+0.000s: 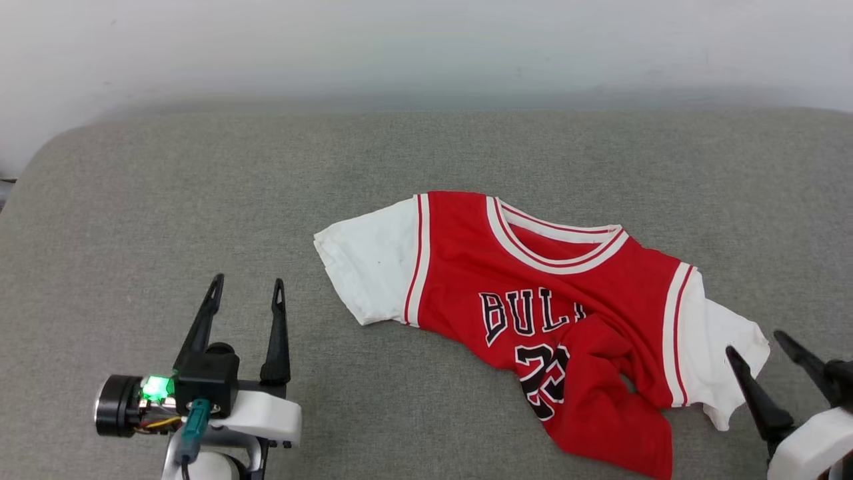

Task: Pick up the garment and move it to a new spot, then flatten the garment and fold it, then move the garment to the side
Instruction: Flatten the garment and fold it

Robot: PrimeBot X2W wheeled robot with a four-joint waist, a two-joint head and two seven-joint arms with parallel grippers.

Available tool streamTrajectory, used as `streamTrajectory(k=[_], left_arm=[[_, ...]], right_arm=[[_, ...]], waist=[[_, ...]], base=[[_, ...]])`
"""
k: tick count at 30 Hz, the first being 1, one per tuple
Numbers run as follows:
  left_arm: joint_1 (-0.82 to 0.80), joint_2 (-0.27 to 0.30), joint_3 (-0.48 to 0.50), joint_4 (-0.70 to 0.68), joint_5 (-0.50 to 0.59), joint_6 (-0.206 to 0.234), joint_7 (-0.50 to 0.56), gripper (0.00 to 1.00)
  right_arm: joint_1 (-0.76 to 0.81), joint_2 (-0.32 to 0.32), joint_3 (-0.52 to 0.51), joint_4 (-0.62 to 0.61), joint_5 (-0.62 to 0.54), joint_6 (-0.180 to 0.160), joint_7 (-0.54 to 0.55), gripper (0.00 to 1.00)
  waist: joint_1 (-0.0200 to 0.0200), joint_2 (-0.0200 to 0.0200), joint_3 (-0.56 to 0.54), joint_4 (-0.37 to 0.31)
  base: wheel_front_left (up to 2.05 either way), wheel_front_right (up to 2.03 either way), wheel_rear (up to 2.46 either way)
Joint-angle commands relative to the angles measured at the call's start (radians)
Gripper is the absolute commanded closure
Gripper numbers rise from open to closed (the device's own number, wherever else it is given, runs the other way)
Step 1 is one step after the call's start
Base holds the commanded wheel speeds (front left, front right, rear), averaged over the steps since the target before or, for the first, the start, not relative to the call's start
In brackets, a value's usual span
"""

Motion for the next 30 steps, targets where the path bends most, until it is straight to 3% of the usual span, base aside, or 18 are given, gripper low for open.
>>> streamTrajectory(k=[1,7,14,19,22,30], left_arm=[[-0.028,0.012,0.007,-0.012,-0.011,-0.02,-0.003,0.0],[-0.144,0.068,0.028,0.01,-0.046,-0.114,-0.003,0.0],[-0.35,0.139,0.007,0.098,-0.074,-0.224,0.056,0.0],[-0.518,0.172,-0.026,0.155,-0.173,-0.269,0.216,0.0],[-0.6,0.206,-0.074,0.198,-0.244,-0.275,0.348,0.0],[-0.764,0.346,-0.329,0.296,-0.519,-0.276,0.708,0.0]], right_arm=[[0.015,0.05,-0.055,-0.054,-0.041,-0.001,-0.028,0.0],[0.028,0.19,-0.158,-0.214,-0.171,-0.001,-0.073,0.0],[0.02,0.283,-0.148,-0.276,-0.236,-0.001,-0.101,0.0],[-0.016,0.32,-0.116,-0.277,-0.257,-0.001,-0.125,0.0],[-0.034,0.338,-0.095,-0.271,-0.254,-0.001,-0.14,0.0],[-0.091,0.354,-0.069,-0.246,-0.266,-0.001,-0.177,0.0]], waist=[[0.0,0.0,-0.005,-0.011],[0.0,0.0,-0.001,-0.026],[0.0,0.0,0.03,-0.044],[0.0,0.0,0.082,-0.07],[0.0,0.0,0.116,-0.086],[0.0,0.0,0.215,-0.123]], base=[[0.0,0.0,0.0],[0.0,0.0,0.0],[0.0,0.0,0.0],[0.0,0.0,0.0],[0.0,0.0,0.0],[0.0,0.0,0.0]])
